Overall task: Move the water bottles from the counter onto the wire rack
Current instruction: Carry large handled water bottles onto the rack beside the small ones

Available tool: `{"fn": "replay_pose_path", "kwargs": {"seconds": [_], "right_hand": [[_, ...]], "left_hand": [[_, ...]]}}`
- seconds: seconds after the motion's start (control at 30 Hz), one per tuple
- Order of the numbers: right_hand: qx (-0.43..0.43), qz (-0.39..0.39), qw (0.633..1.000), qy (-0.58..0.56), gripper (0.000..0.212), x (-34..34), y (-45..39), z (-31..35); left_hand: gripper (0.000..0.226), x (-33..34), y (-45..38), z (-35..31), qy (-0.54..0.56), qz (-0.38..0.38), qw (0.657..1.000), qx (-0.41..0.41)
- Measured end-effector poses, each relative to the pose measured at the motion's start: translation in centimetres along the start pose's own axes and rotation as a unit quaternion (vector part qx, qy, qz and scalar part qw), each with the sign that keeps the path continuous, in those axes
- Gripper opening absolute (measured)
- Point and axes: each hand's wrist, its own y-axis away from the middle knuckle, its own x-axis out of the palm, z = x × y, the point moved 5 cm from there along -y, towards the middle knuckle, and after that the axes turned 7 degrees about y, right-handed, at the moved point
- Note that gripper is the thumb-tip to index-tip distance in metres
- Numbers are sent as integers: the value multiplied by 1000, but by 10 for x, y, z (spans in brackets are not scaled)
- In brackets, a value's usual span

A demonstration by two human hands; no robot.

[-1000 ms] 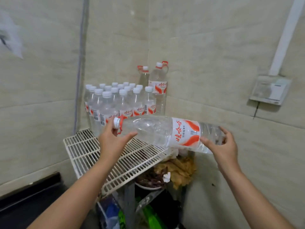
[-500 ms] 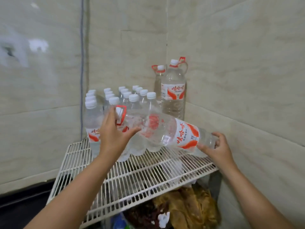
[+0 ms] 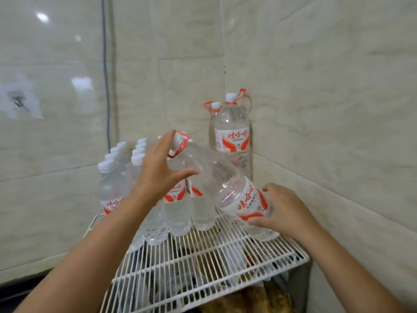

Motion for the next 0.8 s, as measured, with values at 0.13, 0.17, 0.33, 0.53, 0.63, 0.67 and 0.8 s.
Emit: {"fn": "replay_pose_path", "kwargs": {"seconds": [0.13, 0.17, 0.33, 0.53, 0.63, 0.67, 0.8], "right_hand": [[-55, -39, 990, -121, 117, -5, -12, 25], [-48, -48, 986, -150, 120, -4, -14, 24], [5, -131, 973, -190, 107, 3, -20, 13], [57, -213, 962, -162, 104, 8, -13, 5], [83, -244, 951, -174, 103, 11, -14, 1], [89, -254, 947, -178, 103, 12, -15, 1], [146, -292, 926, -190, 100, 22, -23, -1]], "left_hand": [[94, 14, -27, -23, -8, 40, 996, 80], [93, 19, -32, -26, -11, 46, 995, 92], [75, 34, -35, -40, -72, 24, 987, 140], [67, 50, -22, 6, -240, 20, 963, 122], [63, 55, -13, 35, -278, 36, 958, 59], [63, 57, -11, 39, -277, 26, 959, 60], [67, 63, -4, 47, -275, 13, 960, 56]]}}
